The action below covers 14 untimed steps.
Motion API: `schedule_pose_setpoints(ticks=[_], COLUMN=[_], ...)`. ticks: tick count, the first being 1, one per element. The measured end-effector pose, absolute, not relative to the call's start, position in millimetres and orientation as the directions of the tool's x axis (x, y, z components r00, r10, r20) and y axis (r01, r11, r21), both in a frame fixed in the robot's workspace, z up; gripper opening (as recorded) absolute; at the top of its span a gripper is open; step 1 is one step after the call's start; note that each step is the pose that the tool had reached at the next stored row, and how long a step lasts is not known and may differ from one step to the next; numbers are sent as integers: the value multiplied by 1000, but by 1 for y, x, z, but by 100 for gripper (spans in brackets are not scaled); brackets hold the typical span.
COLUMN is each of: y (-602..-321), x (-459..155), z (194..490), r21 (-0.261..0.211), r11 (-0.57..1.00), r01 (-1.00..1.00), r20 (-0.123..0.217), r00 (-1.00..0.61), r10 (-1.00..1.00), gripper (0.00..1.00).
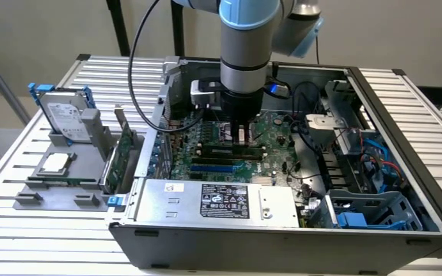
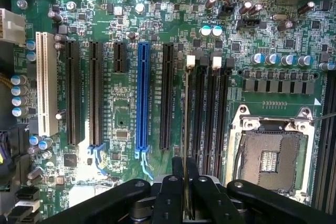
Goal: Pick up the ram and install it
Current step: 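Press down the ram until it locks into place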
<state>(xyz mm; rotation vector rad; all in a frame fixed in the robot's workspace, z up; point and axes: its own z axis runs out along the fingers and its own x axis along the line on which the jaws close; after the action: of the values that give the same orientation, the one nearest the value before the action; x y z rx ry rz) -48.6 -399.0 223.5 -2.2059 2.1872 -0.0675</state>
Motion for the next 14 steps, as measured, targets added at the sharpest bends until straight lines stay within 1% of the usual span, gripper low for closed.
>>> schedule_pose_setpoints(ticks=[14], y=[-399], x=[-51], z=[240], r21=[-60], r11=[-9], r01=[-998], r20=[7], r00=[9], r10=[-1000], gripper=[0])
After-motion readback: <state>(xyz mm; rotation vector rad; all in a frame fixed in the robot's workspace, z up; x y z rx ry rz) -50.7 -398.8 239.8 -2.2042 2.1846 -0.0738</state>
